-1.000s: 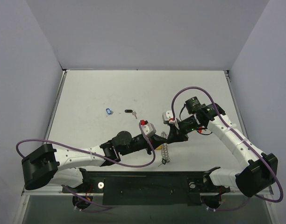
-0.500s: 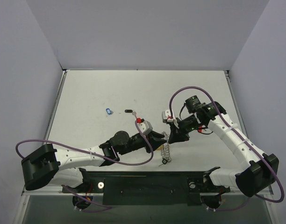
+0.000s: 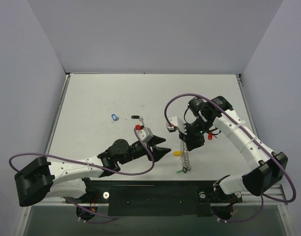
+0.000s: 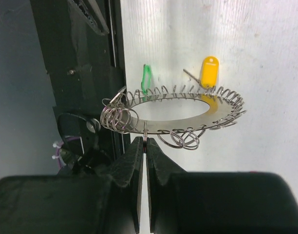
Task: Put the keys on the keyring
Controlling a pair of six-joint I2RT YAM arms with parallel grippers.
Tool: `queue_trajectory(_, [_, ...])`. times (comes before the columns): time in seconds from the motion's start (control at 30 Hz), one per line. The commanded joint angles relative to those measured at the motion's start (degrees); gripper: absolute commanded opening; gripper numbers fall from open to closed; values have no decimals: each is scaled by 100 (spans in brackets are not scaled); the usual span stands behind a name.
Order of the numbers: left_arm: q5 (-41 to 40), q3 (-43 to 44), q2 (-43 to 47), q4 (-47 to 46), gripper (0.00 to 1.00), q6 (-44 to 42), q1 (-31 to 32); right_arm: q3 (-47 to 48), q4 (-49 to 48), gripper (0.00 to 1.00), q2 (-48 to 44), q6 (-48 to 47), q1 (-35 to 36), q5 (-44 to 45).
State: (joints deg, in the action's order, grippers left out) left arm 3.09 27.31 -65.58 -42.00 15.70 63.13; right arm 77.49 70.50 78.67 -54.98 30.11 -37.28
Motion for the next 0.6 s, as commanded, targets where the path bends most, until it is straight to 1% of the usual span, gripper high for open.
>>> queue_trajectory(0.0, [411,-24,-367,-782,64,-234,-29,354,815,0,131,155,136,677])
queue_trajectory(0.1, [657,-24,-815,-1484,62,-384,-3,372,860,0,183,189,206,827])
queue_trajectory(0.2, [754,63,-1245,-1890,61,-586,50,328,860,0,262,207,215,854])
queue_trajectory(0.27, [868,151,-1543,-2328,60,-630,59,328,860,0,289,207,223,845])
queue_trajectory(0.37, [974,310,-1940,-2725,59,-621,94,345,869,0,306,233,215,871])
queue_trajectory(0.47, [1088,459,-2422,-3339,57,-525,138,337,860,0,306,225,215,827])
queue_trajectory(0.57, [1115,547,-2757,-3727,55,-437,182,301,860,0,298,216,197,740])
